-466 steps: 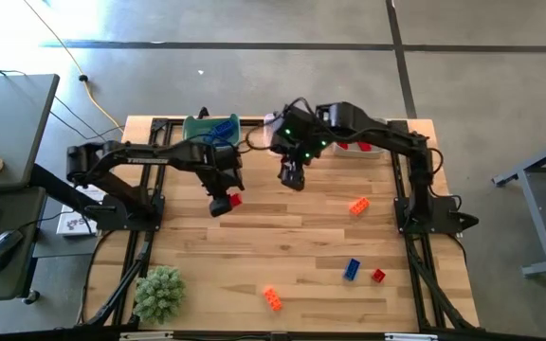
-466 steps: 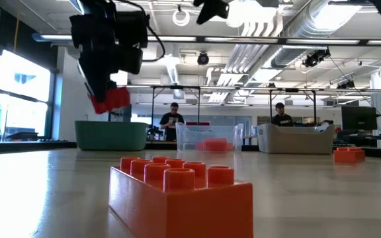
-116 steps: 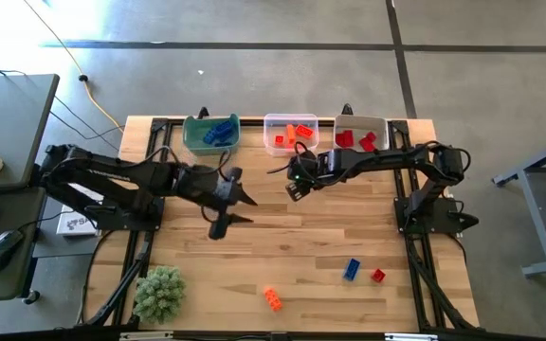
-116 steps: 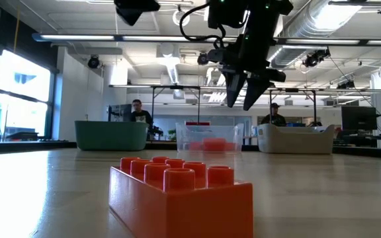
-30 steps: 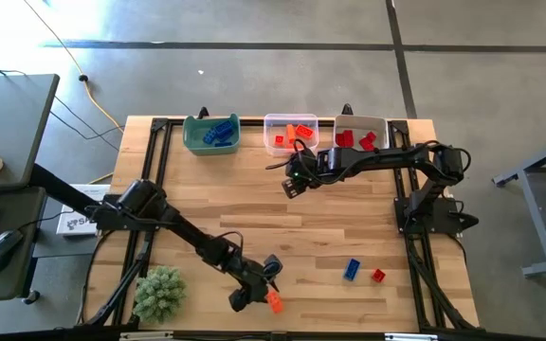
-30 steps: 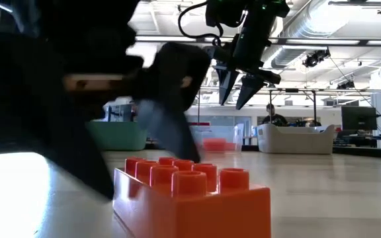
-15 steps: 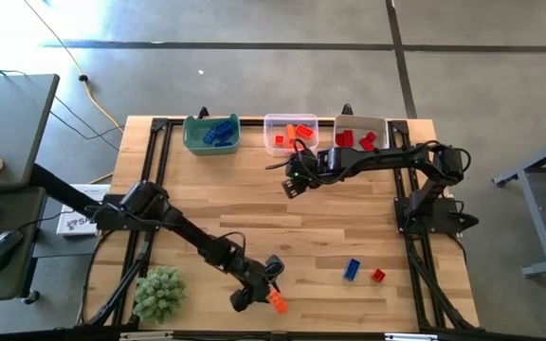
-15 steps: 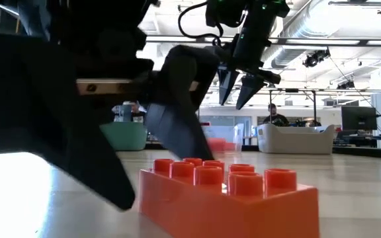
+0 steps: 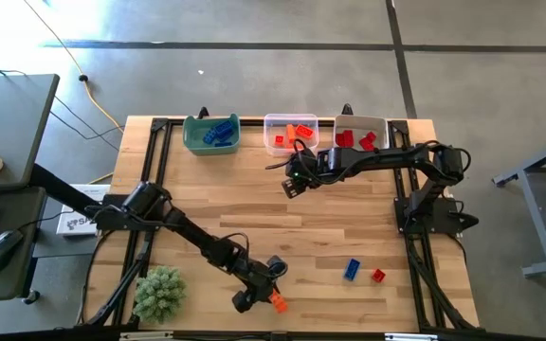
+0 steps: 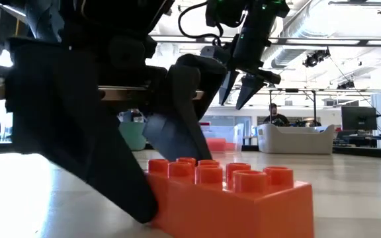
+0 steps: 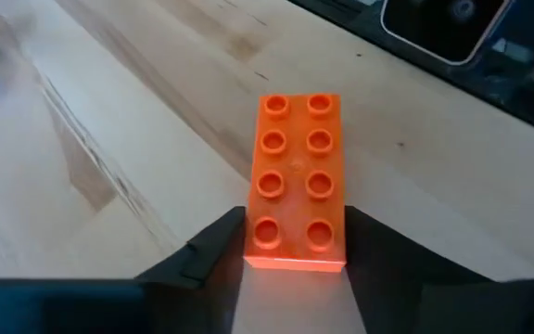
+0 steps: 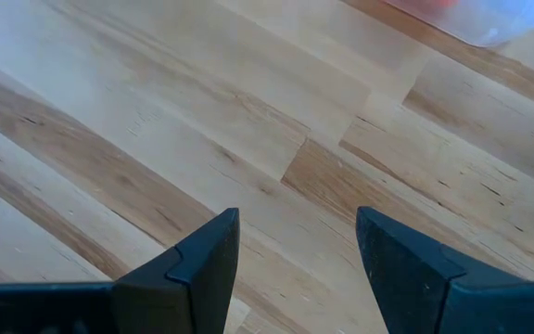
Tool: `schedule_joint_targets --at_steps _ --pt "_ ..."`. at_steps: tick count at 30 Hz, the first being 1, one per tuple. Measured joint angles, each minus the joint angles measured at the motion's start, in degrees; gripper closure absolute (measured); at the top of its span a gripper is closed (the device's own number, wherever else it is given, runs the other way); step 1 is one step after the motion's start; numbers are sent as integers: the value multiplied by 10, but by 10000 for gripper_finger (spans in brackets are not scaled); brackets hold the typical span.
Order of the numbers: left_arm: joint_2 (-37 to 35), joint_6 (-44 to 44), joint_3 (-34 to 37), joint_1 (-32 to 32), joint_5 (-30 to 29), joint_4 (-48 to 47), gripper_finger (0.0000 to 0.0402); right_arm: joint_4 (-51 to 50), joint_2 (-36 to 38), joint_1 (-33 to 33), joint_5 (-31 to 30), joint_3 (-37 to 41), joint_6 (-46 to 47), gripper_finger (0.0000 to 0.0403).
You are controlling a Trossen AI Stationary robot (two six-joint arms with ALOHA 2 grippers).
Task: Sort & place blocks by color
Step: Put the orange game piece into the transparent bin
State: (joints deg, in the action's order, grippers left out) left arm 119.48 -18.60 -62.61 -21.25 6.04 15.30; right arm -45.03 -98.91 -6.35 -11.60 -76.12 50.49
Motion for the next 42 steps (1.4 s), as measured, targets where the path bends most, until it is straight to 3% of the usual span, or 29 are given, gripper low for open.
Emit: schedule_joint_targets --at_steps 4,15,19,24,34,42 --pt "-2 31 -1 8 30 -21 290 0 0 0 0 0 0 197" --pt "-27 114 0 55 39 -79 290 0 8 0 -11 0 -4 197" --pt "-52 111 1 87 18 -126 290 0 38 -6 -56 0 -4 197" --pt "-76 99 1 137 13 -164 290 -7 82 -24 -66 0 -4 197" --pt "-134 37 1 245 -63 -198 290 -69 152 -32 -48 0 38 197" --pt "-177 -1 1 361 -93 -195 290 -153 168 11 -19 0 133 197"
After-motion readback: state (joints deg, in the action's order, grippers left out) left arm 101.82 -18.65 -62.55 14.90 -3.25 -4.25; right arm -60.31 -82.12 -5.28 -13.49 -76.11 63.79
